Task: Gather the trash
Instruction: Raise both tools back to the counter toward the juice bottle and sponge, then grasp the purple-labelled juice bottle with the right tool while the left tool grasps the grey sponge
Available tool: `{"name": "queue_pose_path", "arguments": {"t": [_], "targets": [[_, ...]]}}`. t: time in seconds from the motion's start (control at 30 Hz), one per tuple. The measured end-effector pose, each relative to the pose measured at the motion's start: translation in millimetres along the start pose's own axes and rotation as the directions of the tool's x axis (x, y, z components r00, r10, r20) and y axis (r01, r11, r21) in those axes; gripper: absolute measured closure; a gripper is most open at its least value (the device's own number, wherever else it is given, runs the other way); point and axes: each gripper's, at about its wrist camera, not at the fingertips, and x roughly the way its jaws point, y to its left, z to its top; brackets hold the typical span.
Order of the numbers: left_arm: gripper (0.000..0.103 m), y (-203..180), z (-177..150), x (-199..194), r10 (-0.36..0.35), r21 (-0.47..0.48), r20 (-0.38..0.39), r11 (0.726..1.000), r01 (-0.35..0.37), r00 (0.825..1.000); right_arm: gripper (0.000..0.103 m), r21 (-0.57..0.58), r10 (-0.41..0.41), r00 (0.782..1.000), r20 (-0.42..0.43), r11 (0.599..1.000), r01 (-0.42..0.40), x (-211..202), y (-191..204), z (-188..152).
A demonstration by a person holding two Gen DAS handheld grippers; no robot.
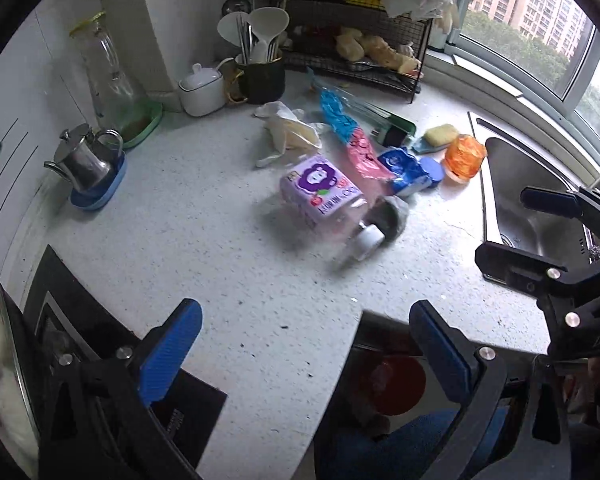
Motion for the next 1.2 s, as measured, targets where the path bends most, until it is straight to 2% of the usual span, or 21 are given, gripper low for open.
{"name": "queue_pose_path", "arguments": {"t": [0.13, 0.23, 0.43, 0.6, 0.7, 0.9, 1.0, 1.13, 1.2], "targets": [[0.000, 29, 17, 19, -0.015, -0.041, -0.028, 0.999, 0.014, 0.999, 0.007, -0.014, -0.003, 0.997, -0.083, 1.000, 0.002, 37, 10, 30], [0.000, 47, 27, 35, -0.002, -0.067, -0.051, 0.998, -0.001, 0.999, 0.007, -0.012, 0.025, 0.991, -0.130, 1.000, -0.027, 61, 12, 44], [0.000, 70, 42, 65, -0.009, -0.096, -0.093, 0.995, 0.000, 0.996, 0.007, 0.004, 0.041, 0.972, -0.233, 0.999, -0.041, 109, 16, 65], [0.000, 83, 47, 89, -0.005, -0.119, -0.142, 0.993, -0.012, 0.990, 0.007, -0.001, 0.031, 0.959, -0.281, 0.999, -0.032, 137, 21, 78], [0.000, 90, 48, 98, -0.006, -0.132, -0.157, 0.991, -0.015, 0.988, 0.012, 0.000, 0.045, 0.955, -0.293, 0.999, -0.047, 151, 22, 82], [0.000, 100, 49, 111, -0.014, -0.163, -0.188, 0.986, -0.017, 0.982, 0.015, -0.035, 0.025, 0.938, -0.345, 0.999, -0.040, 176, 29, 84], [0.000, 105, 48, 114, -0.013, -0.174, -0.197, 0.985, -0.022, 0.980, 0.027, -0.034, 0.019, 0.926, -0.376, 0.999, -0.034, 185, 30, 83], [0.000, 107, 47, 116, -0.016, -0.177, -0.199, 0.984, -0.020, 0.980, 0.036, -0.037, 0.005, 0.918, -0.397, 0.999, -0.022, 190, 34, 81], [0.000, 108, 46, 115, -0.014, -0.178, -0.200, 0.984, -0.023, 0.980, 0.036, -0.049, -0.002, 0.919, -0.393, 0.999, -0.018, 191, 37, 80]]}}
